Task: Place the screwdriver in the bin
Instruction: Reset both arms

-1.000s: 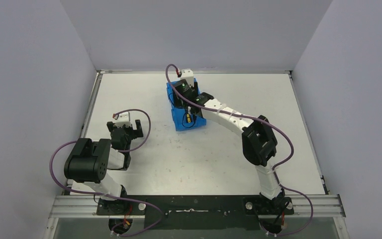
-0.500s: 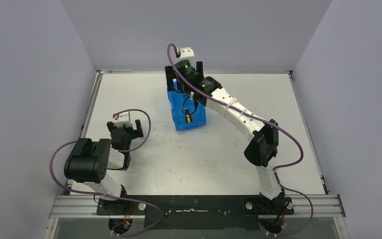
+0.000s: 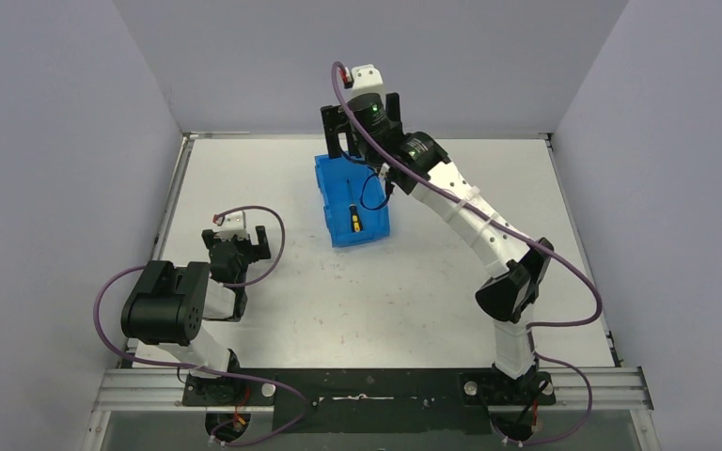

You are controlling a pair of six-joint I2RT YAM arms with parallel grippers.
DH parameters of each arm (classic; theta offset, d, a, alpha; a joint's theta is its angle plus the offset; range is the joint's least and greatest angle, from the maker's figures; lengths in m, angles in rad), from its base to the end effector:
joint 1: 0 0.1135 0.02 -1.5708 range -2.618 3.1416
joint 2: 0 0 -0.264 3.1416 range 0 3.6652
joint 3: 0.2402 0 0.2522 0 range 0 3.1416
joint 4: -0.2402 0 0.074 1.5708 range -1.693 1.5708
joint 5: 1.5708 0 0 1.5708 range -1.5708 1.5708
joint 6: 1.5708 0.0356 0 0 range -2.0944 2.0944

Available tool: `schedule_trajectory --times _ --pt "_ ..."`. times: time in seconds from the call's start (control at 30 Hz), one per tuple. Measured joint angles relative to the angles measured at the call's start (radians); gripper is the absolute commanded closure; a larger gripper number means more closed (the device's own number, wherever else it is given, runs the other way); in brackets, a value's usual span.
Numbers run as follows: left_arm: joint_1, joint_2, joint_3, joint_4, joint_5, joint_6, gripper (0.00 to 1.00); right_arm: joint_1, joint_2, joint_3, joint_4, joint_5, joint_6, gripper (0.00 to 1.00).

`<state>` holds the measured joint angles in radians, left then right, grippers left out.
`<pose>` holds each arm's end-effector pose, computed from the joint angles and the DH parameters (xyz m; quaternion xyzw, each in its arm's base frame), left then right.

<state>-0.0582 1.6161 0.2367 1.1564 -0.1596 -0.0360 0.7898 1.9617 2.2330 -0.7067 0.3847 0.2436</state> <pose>0.2438 -0.0085 0.1240 -0.0411 0.7794 0.0329 0.6243 0.3175 0.3013 0.4359 -0.1242 0.8246 0.1206 0.5385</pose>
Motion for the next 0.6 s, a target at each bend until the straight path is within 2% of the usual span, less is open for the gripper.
schedule_trajectory --times 0.23,0.6 --pt "0.000 0.000 0.000 0.000 0.000 0.000 0.03 -0.075 -0.080 -0.095 -0.008 -0.050 -0.024 0.00" --pt "0.000 0.000 0.000 0.000 0.000 0.000 0.03 -0.422 -0.199 -0.204 -0.014 -0.185 -0.080 0.00"
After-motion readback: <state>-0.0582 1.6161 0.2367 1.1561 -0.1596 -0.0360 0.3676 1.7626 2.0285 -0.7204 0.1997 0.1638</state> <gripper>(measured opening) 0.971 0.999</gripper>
